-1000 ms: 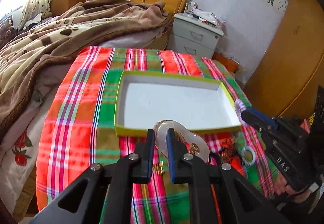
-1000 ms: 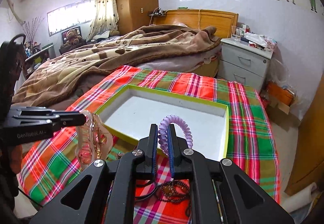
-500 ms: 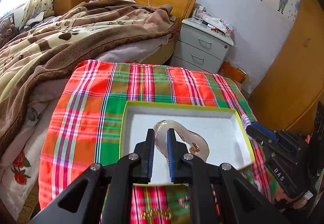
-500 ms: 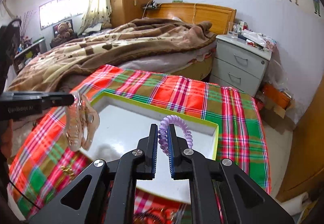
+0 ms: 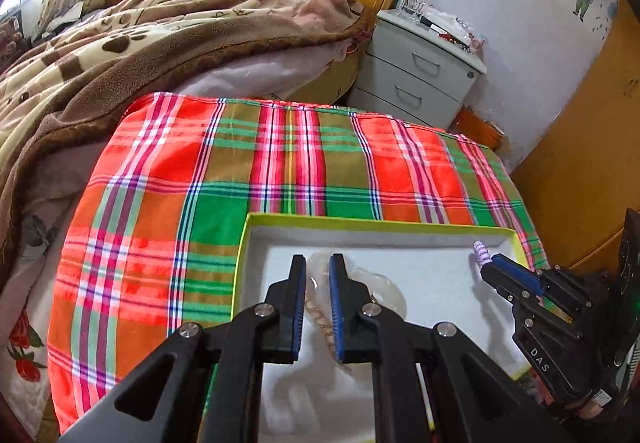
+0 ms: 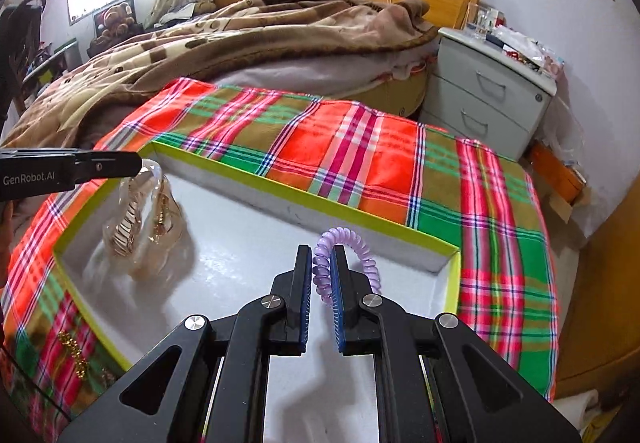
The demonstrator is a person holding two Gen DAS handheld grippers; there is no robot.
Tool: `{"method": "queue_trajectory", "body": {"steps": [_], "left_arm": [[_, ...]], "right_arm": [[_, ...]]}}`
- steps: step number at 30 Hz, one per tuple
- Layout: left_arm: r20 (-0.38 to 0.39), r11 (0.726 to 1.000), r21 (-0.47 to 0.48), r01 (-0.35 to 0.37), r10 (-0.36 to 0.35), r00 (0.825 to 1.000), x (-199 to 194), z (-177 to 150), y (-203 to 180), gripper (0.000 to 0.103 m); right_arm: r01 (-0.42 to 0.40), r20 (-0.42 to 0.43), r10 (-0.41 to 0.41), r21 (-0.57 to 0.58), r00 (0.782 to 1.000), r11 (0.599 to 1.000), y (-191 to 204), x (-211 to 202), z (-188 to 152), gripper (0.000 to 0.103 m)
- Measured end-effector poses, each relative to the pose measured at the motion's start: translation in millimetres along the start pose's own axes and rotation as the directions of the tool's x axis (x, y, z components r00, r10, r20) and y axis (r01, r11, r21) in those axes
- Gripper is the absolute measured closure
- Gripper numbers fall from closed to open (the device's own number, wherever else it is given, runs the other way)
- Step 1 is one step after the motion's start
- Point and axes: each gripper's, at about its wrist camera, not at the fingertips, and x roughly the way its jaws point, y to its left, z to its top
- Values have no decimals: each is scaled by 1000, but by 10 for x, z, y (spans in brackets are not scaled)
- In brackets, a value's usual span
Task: Organize jewelry
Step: 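Carry the claw clip with the left tool while the right tool carries the purple tie into the yellow box, then open both tools to release the claw clip and purple tie in the box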
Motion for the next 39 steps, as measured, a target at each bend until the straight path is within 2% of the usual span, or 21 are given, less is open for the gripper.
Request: {"method": "queue_trajectory", "body": {"steps": [15, 19, 20, 22, 23, 25, 27, 32, 35, 37, 39], "left_arm": [[-17, 1000, -15, -6, 6, 1000, 138, 56, 50, 91], [-19, 1000, -24, -12, 11, 1000, 131, 43, 64, 90], [-15, 1000, -24, -12, 12, 1000, 117, 34, 67, 88], [-8, 1000, -20, -9, 9, 1000, 67, 6, 66, 73], [-2, 1000, -10, -6, 6, 1000, 30, -18, 58, 65], [13, 999, 31, -29, 29, 999, -50, -72, 8, 64], [23, 995, 77, -57, 56, 998, -135, -154, -63, 64], [35, 984, 170, -50, 45, 998, -318, -377, -249, 63], [0, 981, 192, -27, 28, 1000, -302, -486, -328, 63], [11, 970, 232, -73, 72, 997, -276, -542, -404, 63], [-2, 971, 231, -67, 69, 998, -225, -545, -432, 63]], "right_arm": [[-62, -76, 63, 22, 995, 998, 1, 270, 45, 93], [-71, -75, 76, 59, 994, 996, -61, 278, 65, 93], [-73, -71, 78, 68, 994, 995, -75, 271, 67, 93], [-75, -55, 79, 75, 995, 994, -84, 235, 58, 89], [-72, -42, 75, 78, 996, 994, -91, 209, 60, 86], [-72, -27, 74, 80, 997, 994, -94, 168, 62, 68], [-75, -9, 76, 89, 997, 993, -98, 118, 66, 62], [-59, 28, 56, 109, 998, 992, -96, -51, 32, 62], [-66, 47, 60, 122, 997, 990, -103, -145, 17, 62], [-63, 58, 56, 128, 997, 990, -110, -202, 10, 62], [-61, 67, 53, 135, 996, 989, -108, -259, -9, 62]]}}
